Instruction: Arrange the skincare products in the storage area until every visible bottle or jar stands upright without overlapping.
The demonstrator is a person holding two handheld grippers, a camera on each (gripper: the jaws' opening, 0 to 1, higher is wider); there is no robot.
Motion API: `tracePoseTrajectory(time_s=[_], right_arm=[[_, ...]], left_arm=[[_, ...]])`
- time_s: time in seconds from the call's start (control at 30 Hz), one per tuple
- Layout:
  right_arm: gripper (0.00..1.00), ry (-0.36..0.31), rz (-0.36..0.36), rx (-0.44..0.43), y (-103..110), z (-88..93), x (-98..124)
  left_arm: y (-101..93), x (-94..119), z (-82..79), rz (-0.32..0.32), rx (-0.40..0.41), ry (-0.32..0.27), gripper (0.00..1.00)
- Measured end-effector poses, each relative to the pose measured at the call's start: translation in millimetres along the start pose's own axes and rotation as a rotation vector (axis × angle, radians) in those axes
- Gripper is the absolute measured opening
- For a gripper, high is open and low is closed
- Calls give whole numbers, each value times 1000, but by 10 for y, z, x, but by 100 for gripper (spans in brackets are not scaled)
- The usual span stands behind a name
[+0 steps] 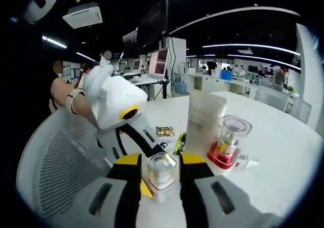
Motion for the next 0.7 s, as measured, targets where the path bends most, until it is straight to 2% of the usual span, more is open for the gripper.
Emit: tracePoseTrajectory(time_s=[0.17, 0.23, 0.27, 0.37, 0.43, 0.53, 0.63, 0.7], right_arm=[[28, 45, -8, 2, 0, 107, 151], [28, 97, 4, 1, -16, 249, 216], [26, 158, 9, -2, -27, 366, 237], [17, 249, 14, -60, -29, 549, 215], [9, 264, 2, -70, -15, 597, 176], [9, 285, -9, -81, 13, 613, 131], [13, 328, -2, -59, 16, 645, 80], [14, 333, 3, -48, 18, 646, 57]], left_arm=[[-12, 108, 48, -4, 20, 25, 24], [-30, 158, 95, 1, 34, 49, 18], [-45, 162, 114, 5, 42, 63, 15], [-103, 156, 115, 28, 37, 75, 5], [-132, 133, 99, 35, 53, 75, 5], [-160, 99, 65, 43, 79, 65, 5], [-154, 93, 30, 40, 90, 57, 7], [-146, 90, -10, 42, 99, 41, 6]])
Point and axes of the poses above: the point that each gripper's makers call its tool centre point, and the gripper's own axes: x roughly backward along the fingers, y roughly to its left, z roughly out of its underside, the point moved 5 cm from there along x, roughly backward along the fingers, and after that the axes turned 15 degrees about z, right-handed, at the moved point
